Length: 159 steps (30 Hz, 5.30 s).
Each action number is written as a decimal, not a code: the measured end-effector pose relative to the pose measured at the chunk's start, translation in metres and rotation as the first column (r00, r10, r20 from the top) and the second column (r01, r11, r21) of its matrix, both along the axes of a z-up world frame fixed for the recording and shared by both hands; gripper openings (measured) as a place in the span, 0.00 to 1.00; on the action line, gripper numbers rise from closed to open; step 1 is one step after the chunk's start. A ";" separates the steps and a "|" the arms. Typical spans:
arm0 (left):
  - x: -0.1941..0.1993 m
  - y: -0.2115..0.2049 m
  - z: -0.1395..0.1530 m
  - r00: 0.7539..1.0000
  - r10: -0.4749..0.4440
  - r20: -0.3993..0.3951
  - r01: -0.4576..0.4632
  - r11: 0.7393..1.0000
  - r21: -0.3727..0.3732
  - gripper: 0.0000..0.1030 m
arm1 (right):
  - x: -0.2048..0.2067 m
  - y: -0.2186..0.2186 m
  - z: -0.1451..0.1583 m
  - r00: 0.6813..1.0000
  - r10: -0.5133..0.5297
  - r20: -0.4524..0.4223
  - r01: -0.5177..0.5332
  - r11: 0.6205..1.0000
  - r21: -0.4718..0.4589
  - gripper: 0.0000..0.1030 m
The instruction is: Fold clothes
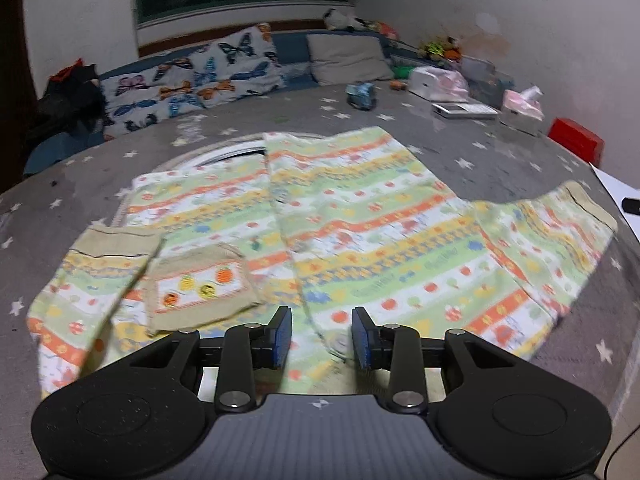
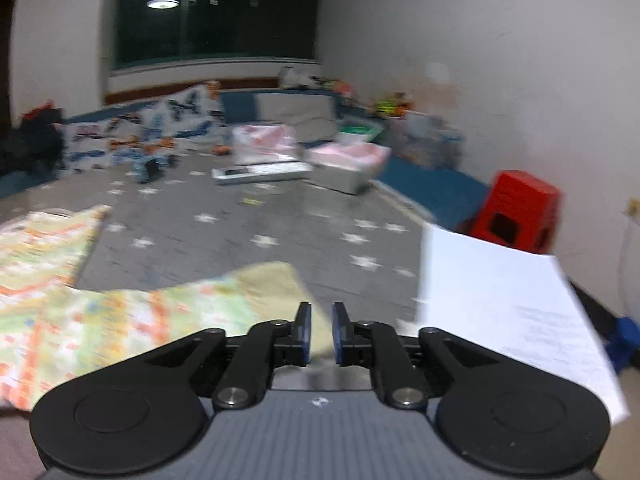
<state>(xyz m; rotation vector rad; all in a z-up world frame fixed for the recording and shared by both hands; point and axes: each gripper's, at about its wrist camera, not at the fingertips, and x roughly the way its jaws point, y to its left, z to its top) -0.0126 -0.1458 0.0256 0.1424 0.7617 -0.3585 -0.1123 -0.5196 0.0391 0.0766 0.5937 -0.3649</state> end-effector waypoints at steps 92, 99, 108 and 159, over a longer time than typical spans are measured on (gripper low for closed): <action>-0.034 0.021 0.028 0.995 0.090 0.038 -0.089 0.995 -0.047 0.36 | 0.004 0.113 -0.010 0.936 0.348 -0.040 -0.342 0.932 0.121 0.38; -0.035 -0.005 0.020 0.999 0.035 0.016 -0.034 0.999 -0.031 0.40 | -0.005 0.042 -0.017 0.992 0.120 -0.037 -0.114 0.985 0.129 0.38; -0.035 -0.015 0.013 1.000 0.024 0.000 -0.024 1.000 -0.003 0.53 | 0.002 0.006 -0.027 0.998 -0.019 -0.053 0.026 0.991 0.134 0.48; -0.028 0.096 0.026 0.944 0.330 0.017 -0.328 0.942 -0.073 0.75 | 0.050 0.179 0.101 0.789 0.572 0.224 -0.607 0.781 0.145 0.05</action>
